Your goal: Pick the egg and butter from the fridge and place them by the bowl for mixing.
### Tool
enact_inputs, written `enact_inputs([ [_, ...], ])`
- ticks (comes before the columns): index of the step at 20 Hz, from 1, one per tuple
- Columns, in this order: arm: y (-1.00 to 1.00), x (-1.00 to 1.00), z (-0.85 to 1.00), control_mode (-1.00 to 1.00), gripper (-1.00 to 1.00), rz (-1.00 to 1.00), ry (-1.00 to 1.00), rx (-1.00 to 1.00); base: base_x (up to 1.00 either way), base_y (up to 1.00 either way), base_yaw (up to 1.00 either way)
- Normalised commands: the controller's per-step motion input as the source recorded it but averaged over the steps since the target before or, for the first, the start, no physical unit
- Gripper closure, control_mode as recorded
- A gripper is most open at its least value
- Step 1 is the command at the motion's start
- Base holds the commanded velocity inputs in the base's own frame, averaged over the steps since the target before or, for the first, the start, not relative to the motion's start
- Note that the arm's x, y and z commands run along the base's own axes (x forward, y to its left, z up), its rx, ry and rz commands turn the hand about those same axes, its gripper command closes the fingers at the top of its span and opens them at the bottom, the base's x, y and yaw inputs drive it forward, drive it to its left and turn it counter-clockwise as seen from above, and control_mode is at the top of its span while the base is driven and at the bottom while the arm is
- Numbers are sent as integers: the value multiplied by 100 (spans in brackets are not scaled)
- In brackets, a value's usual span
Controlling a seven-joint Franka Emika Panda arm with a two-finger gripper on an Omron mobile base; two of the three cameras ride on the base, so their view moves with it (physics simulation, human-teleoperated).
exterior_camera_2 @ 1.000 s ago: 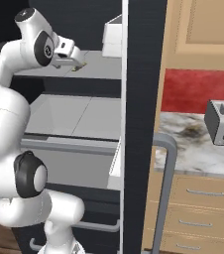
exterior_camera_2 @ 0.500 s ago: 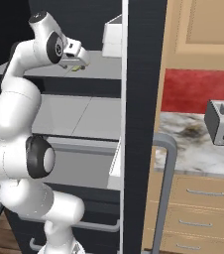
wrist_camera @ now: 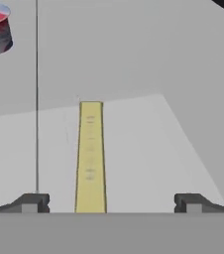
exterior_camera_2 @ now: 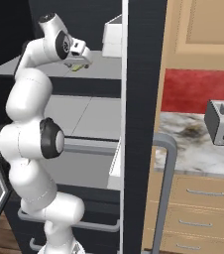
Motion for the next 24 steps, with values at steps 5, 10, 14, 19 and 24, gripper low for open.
enact_inputs([
  [5,1,55,-3,-100,-100,0,5,0,0,0,0],
  [10,1,35,-5,-100,-100,0,0,0,0,0,0],
  [14,3,30,-23,-100,-100,0,5,0,0,0,0],
  [19,0,0,-31,-100,-100,0,5,0,0,0,0],
  [24,0,-17,-37,-100,-100,0,1,0,0,0,0],
])
